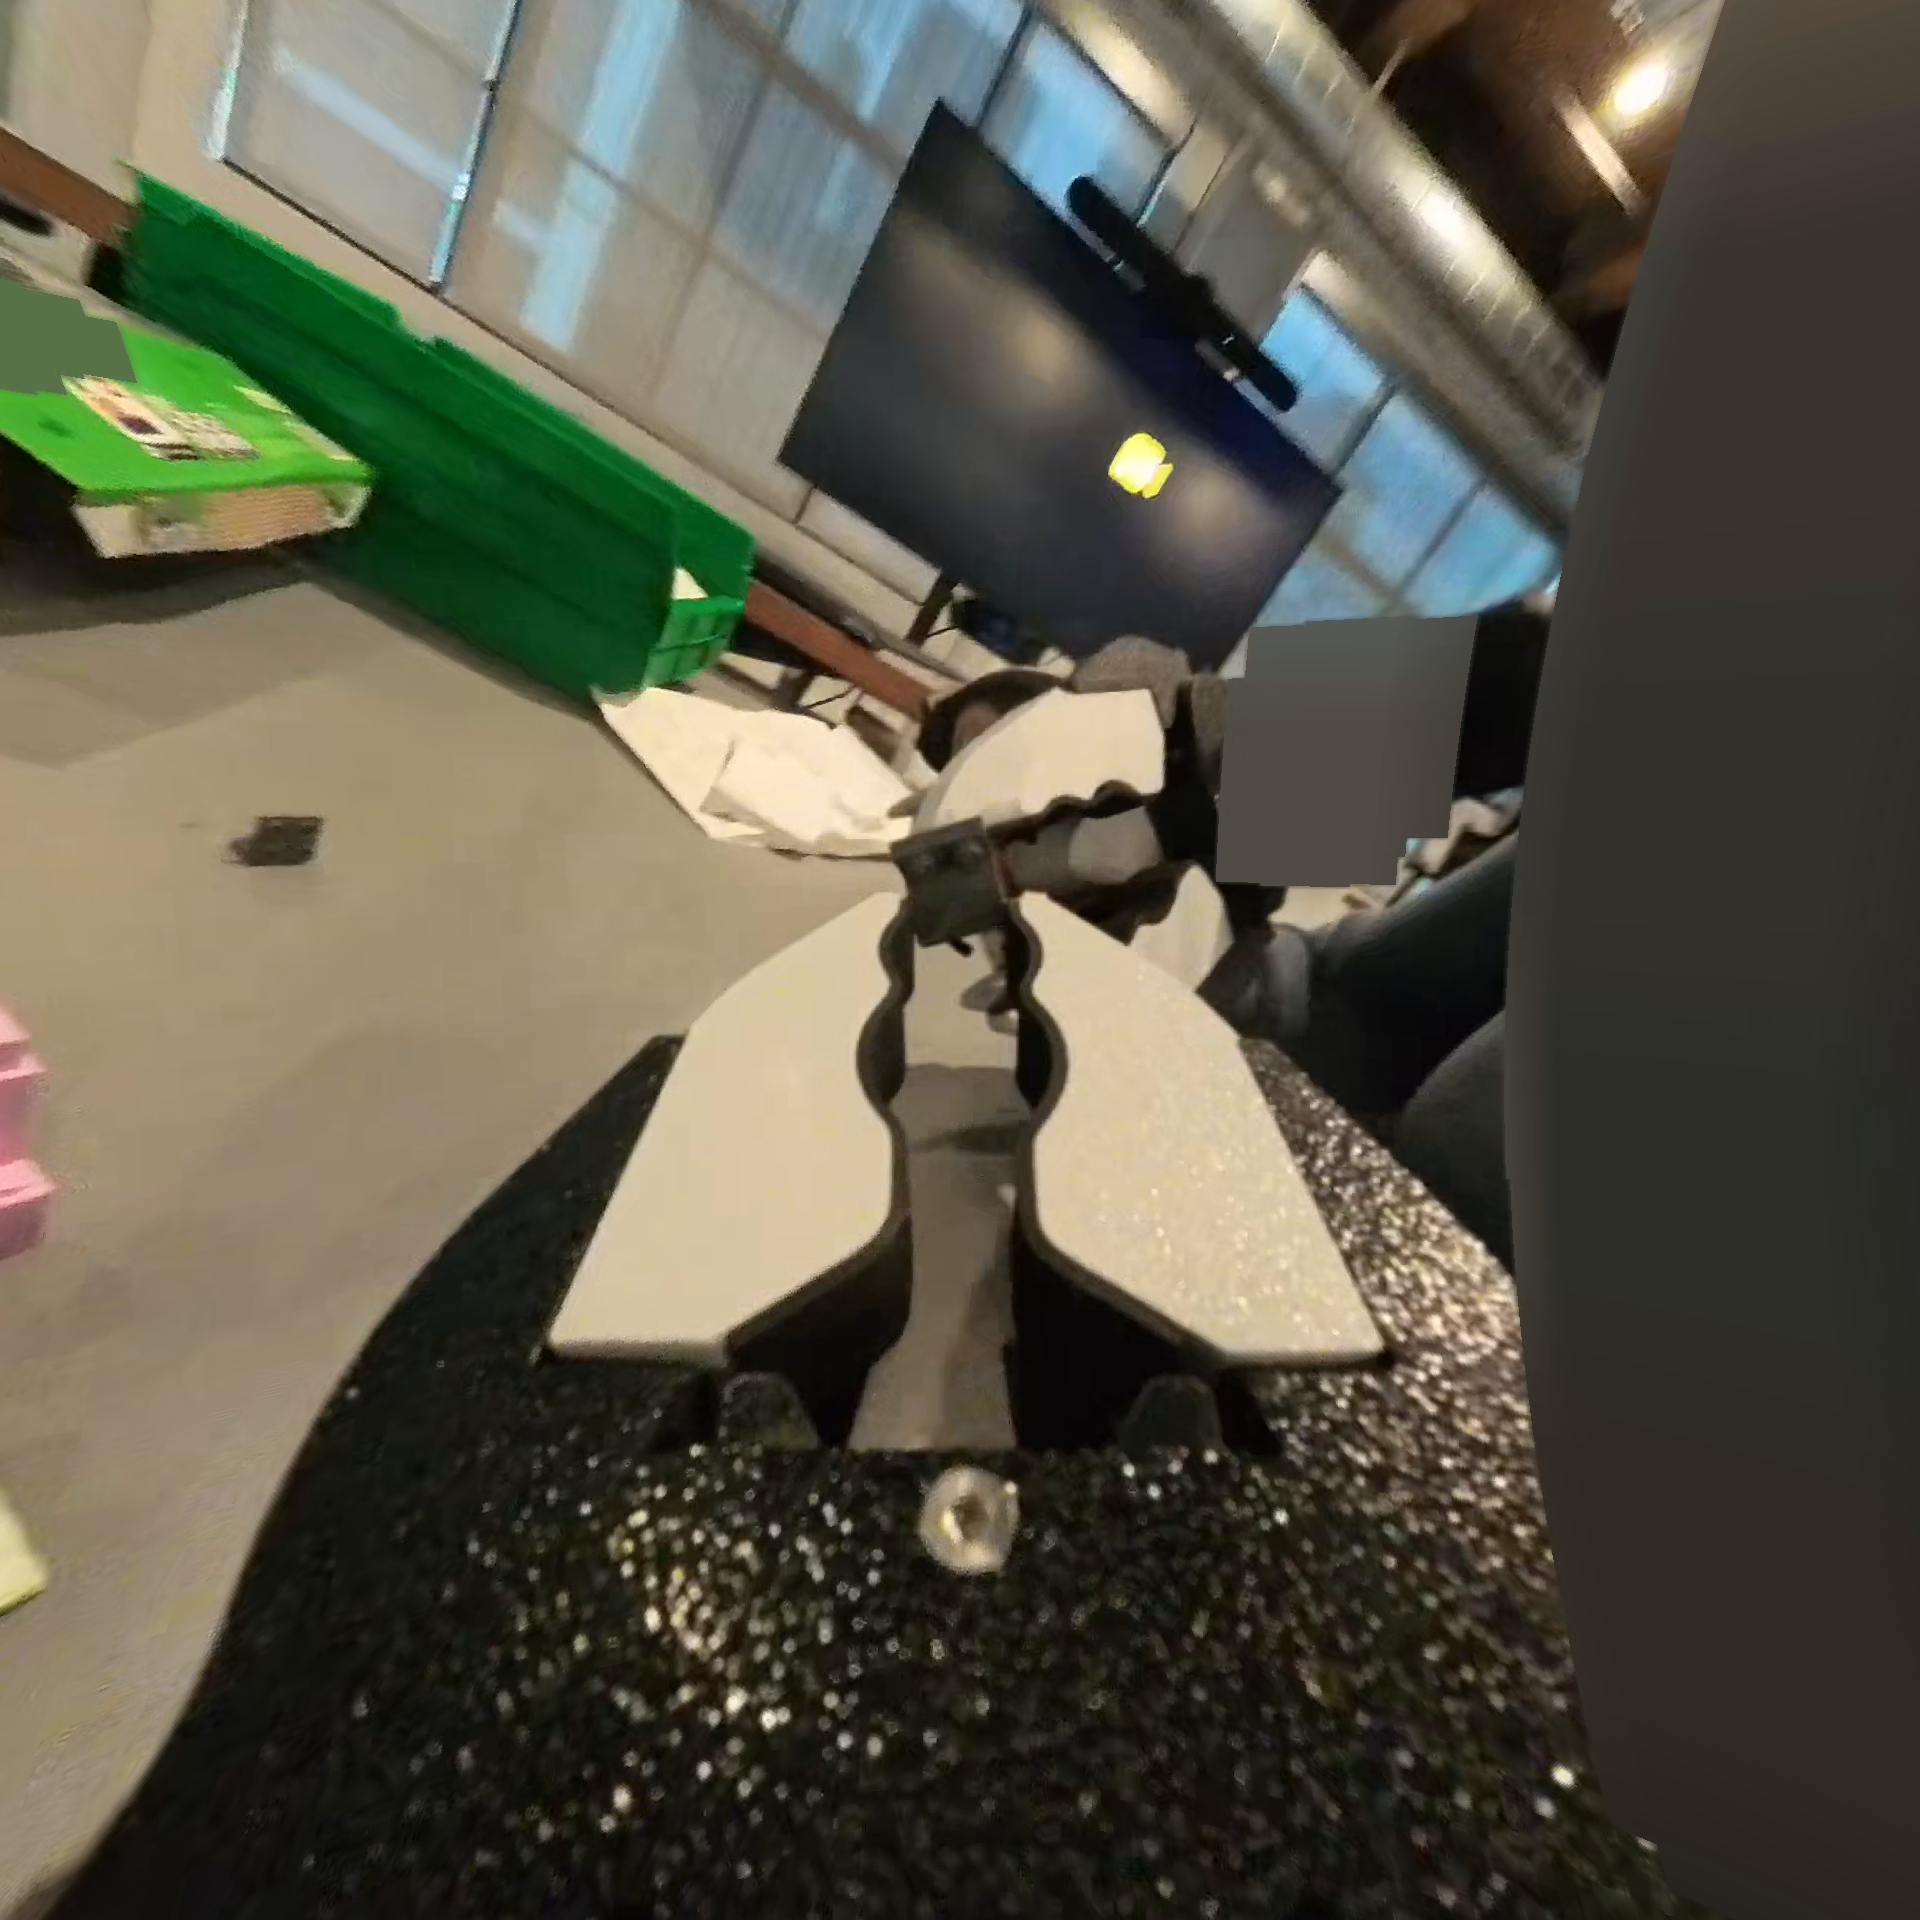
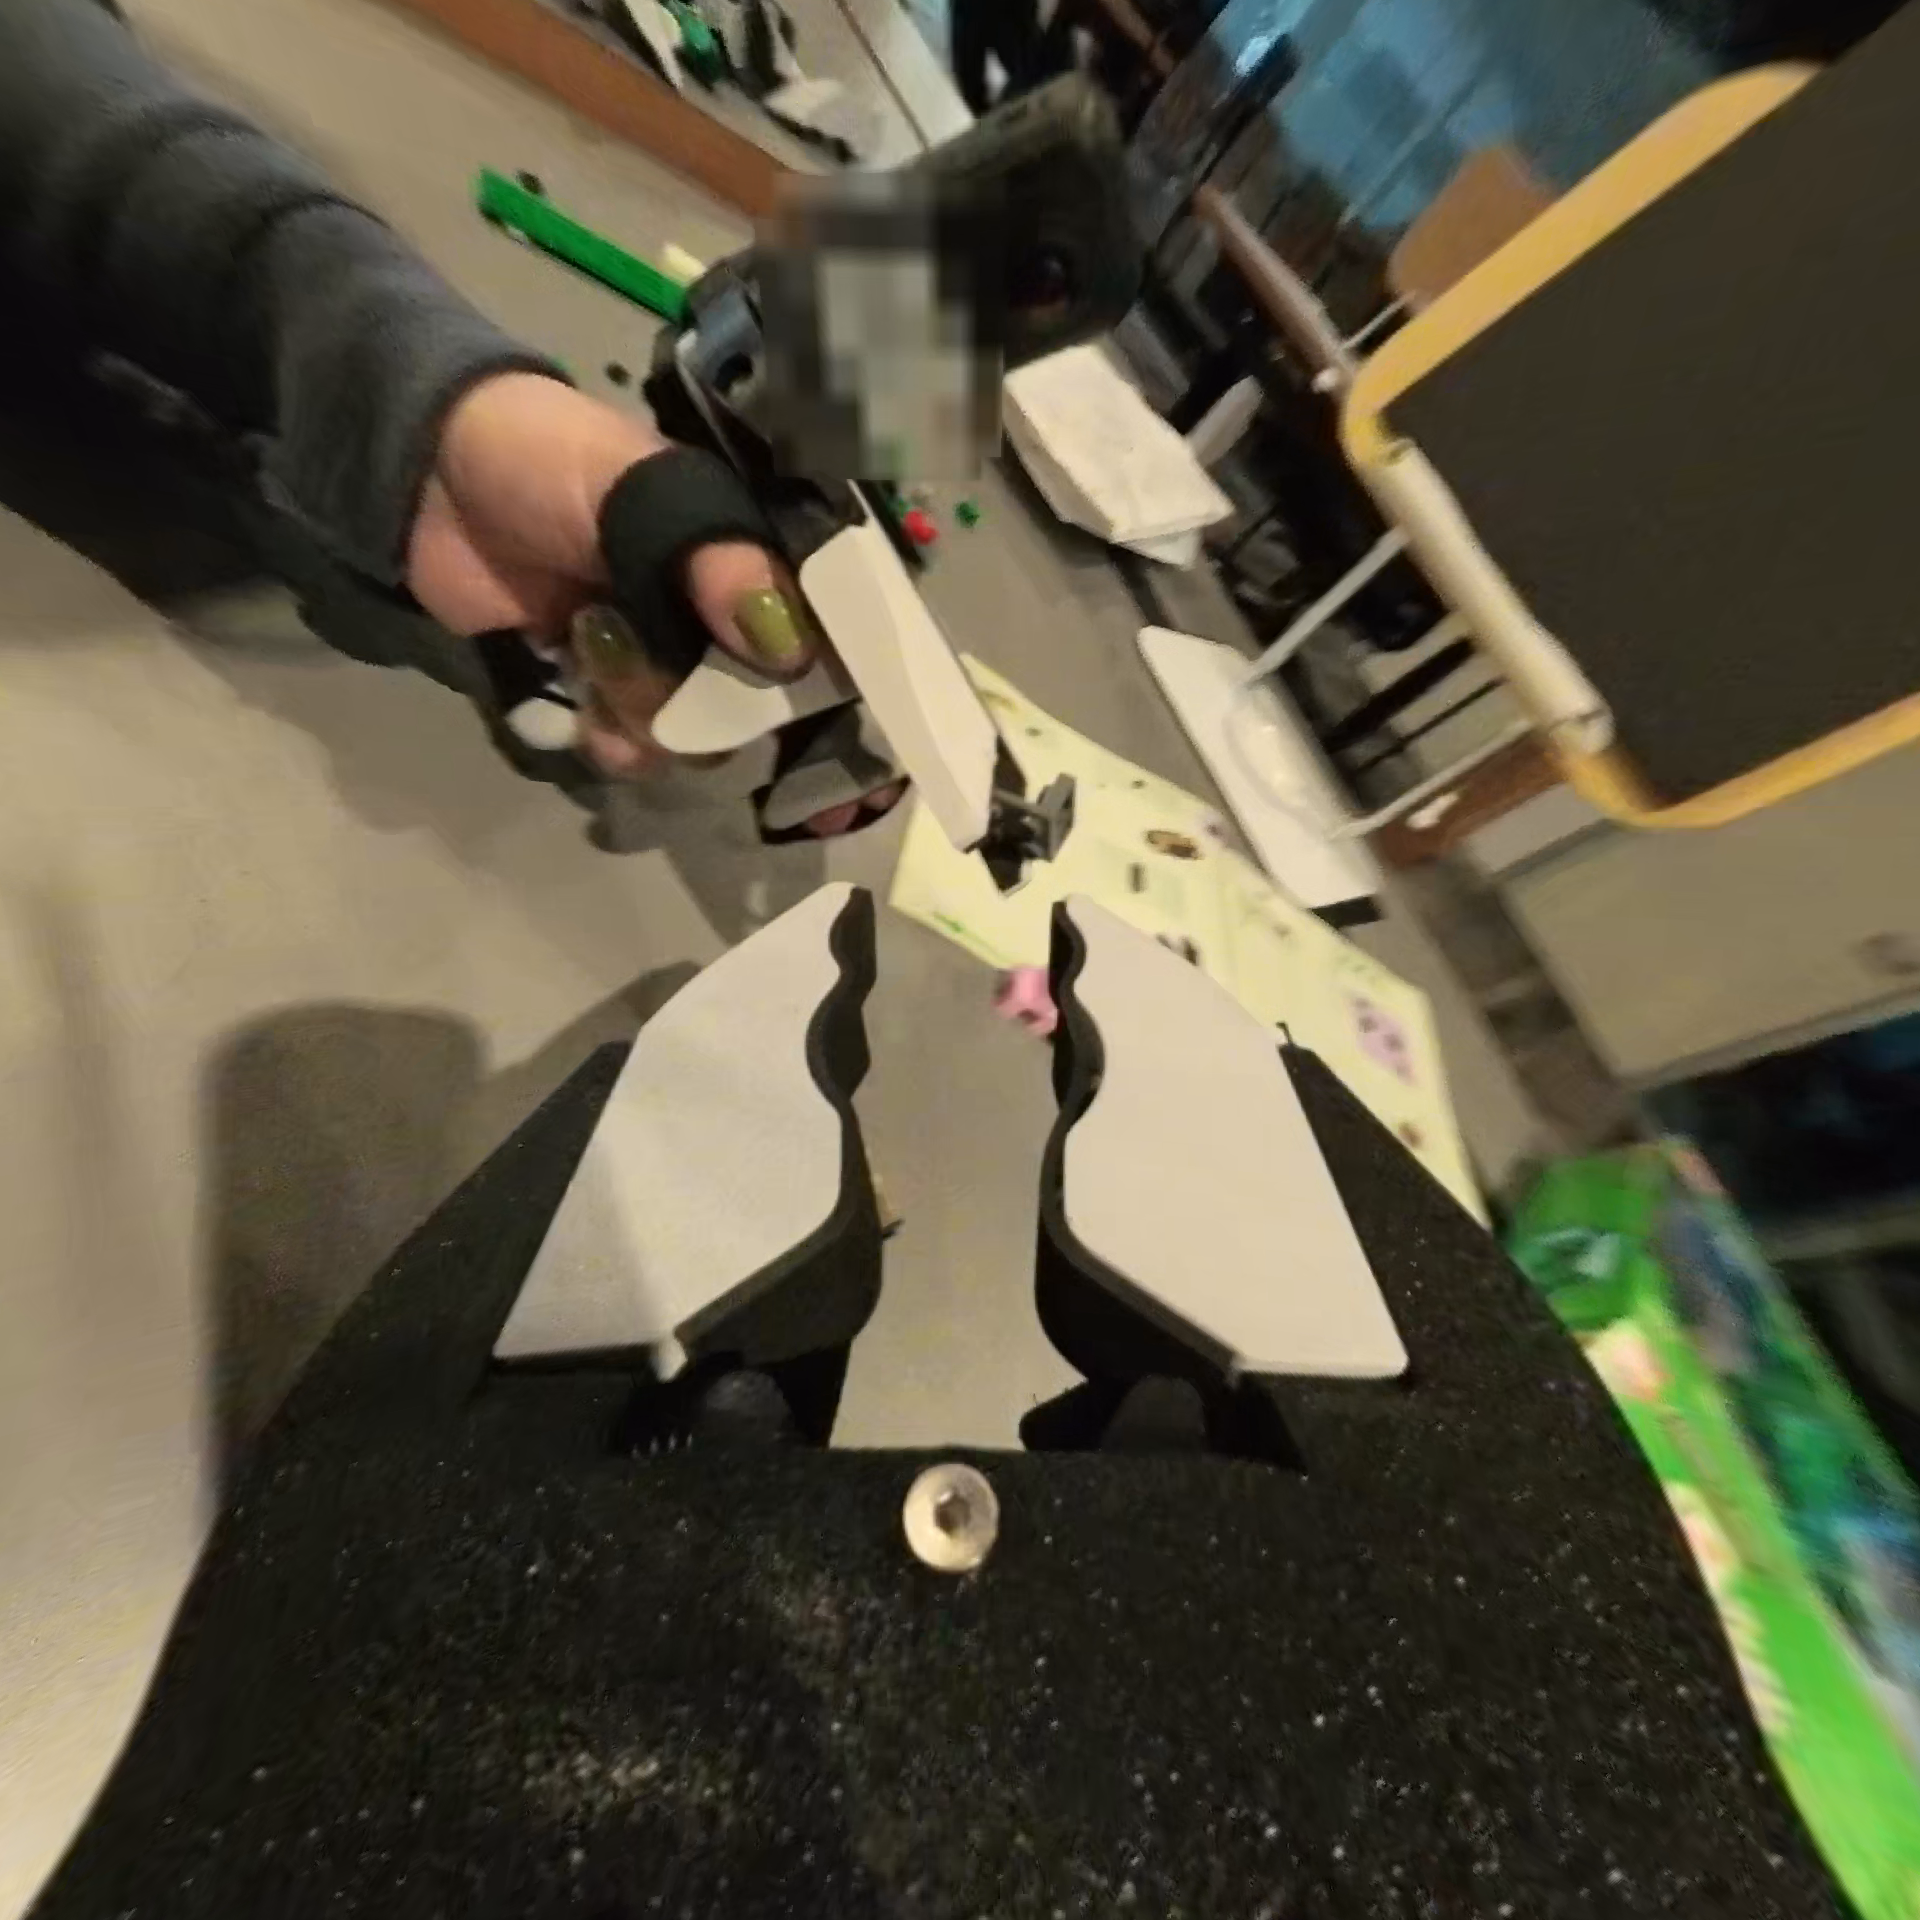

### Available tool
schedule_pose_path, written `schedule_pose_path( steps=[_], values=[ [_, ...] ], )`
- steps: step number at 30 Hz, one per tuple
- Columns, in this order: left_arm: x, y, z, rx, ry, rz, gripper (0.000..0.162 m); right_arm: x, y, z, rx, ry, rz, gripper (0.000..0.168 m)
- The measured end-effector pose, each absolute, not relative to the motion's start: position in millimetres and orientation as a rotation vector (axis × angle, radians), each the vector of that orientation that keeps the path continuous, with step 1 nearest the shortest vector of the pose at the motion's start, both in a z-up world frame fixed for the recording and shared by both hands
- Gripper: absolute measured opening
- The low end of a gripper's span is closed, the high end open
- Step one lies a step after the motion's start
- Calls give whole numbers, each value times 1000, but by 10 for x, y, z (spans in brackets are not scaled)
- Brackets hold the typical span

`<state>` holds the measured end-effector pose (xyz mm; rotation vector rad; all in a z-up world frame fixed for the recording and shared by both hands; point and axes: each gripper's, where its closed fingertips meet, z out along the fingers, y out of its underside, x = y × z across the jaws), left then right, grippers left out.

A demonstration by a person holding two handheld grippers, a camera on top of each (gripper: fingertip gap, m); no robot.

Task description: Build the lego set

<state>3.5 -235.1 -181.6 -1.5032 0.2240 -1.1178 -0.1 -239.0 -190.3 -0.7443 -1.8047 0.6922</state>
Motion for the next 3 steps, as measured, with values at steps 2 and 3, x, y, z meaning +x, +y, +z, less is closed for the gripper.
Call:
schedule_pose_path(
  steps=[2, 3],
  values=[
    [79, -2390, -1771, -1464, 226, -1202, 16, -30, -2419, -1827, -669, -1763, 614, 32],
    [103, -2411, -1745, -1440, 226, -1246, 16, -42, -2440, -1788, -640, -1743, 594, 32]
  ],
)
